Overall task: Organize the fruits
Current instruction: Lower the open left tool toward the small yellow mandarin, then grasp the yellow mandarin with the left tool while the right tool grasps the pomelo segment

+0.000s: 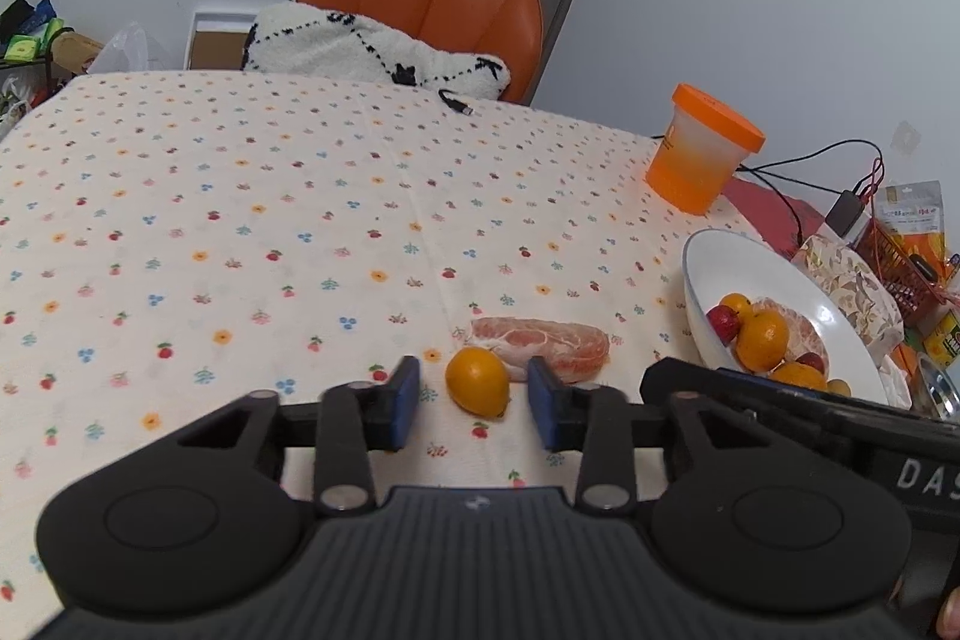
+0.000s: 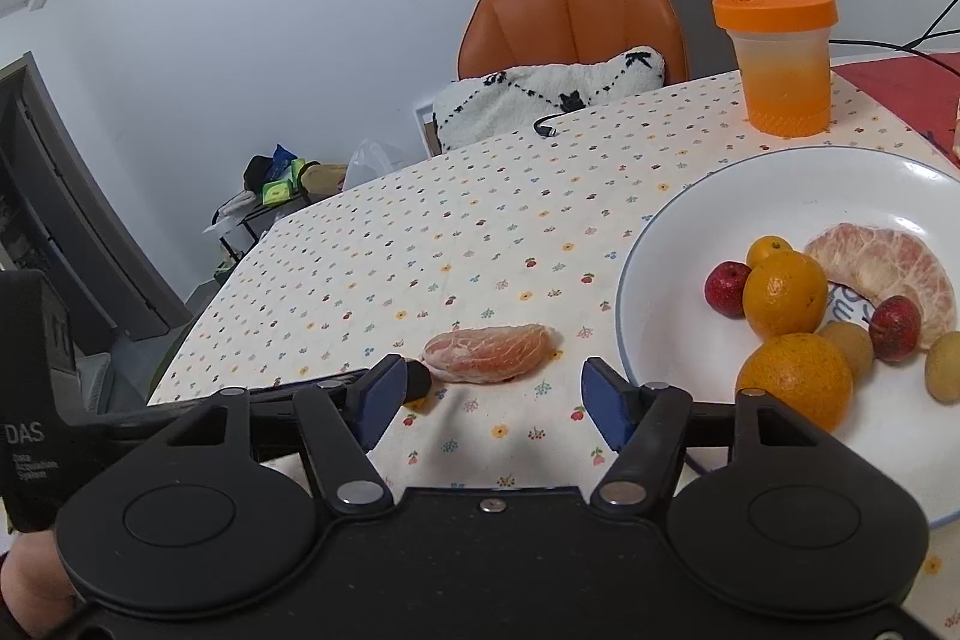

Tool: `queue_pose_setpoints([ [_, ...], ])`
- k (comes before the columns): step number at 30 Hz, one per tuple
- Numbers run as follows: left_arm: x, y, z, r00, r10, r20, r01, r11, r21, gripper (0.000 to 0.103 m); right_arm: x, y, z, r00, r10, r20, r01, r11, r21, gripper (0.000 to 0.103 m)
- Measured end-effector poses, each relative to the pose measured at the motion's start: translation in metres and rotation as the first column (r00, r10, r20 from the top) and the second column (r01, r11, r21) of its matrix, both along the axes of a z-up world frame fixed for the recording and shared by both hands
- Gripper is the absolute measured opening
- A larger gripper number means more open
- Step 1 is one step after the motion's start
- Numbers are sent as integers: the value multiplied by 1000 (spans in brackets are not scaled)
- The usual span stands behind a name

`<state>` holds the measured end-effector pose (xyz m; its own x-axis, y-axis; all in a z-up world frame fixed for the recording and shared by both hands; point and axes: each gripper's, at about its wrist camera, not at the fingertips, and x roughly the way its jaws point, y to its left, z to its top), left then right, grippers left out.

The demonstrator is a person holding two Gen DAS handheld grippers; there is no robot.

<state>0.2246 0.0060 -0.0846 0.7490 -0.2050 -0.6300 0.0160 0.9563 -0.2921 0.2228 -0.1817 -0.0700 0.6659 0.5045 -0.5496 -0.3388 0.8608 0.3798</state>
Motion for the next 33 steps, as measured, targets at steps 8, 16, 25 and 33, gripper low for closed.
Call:
queue_pose_setpoints([
  [8, 1, 10, -1, 999, 40, 1, -40, 999, -12, 21, 10, 15, -2, 1000, 0, 1, 0, 999, -38, 65],
  [16, -6, 35, -1, 995, 101, 1, -101, 995, -6, 21, 16, 38, -5, 1000, 6, 9, -5, 994, -107, 66],
  [25, -15, 54, 1, 991, 135, 12, -135, 991, -15, 21, 20, 59, -8, 1000, 1, 15, 2, 981, -192, 78],
  [33, -20, 70, 3, 987, 161, 25, -160, 987, -29, 21, 24, 79, -9, 999, 26, 23, -20, 970, -244, 84],
])
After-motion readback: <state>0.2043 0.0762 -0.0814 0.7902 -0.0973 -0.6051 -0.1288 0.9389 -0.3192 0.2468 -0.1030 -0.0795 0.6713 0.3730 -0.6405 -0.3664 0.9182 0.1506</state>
